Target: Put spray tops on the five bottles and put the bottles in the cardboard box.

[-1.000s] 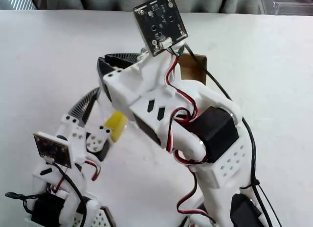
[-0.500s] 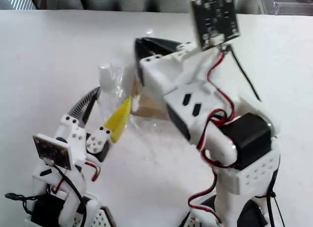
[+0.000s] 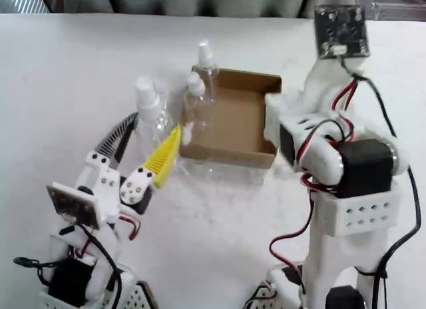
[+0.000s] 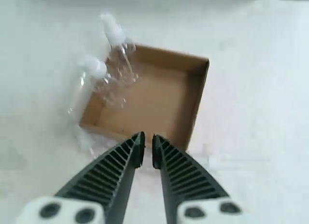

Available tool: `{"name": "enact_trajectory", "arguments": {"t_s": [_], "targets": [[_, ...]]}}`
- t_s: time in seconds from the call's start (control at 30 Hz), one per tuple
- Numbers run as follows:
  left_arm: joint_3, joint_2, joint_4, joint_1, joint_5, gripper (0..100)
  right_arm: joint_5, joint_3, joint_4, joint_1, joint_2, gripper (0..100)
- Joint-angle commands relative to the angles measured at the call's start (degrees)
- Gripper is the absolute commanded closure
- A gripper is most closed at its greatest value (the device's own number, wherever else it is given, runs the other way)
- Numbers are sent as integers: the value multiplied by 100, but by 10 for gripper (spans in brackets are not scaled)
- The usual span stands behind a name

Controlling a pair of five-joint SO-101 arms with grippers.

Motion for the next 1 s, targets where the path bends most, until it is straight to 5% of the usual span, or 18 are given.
{"name": "enact_trajectory", "arguments": {"t_s": [0.0, 0.4, 0.97], "targets": [[-79, 4, -211, -145, -35, 980, 475, 1424, -277, 338, -760, 984], [-1073, 2018, -255, -637, -9, 980, 941, 6462, -3336, 1279, -3468, 984], [-1477, 3802, -1503, -470, -9, 980, 905, 10075, -4549, 2835, -6070, 984]]}}
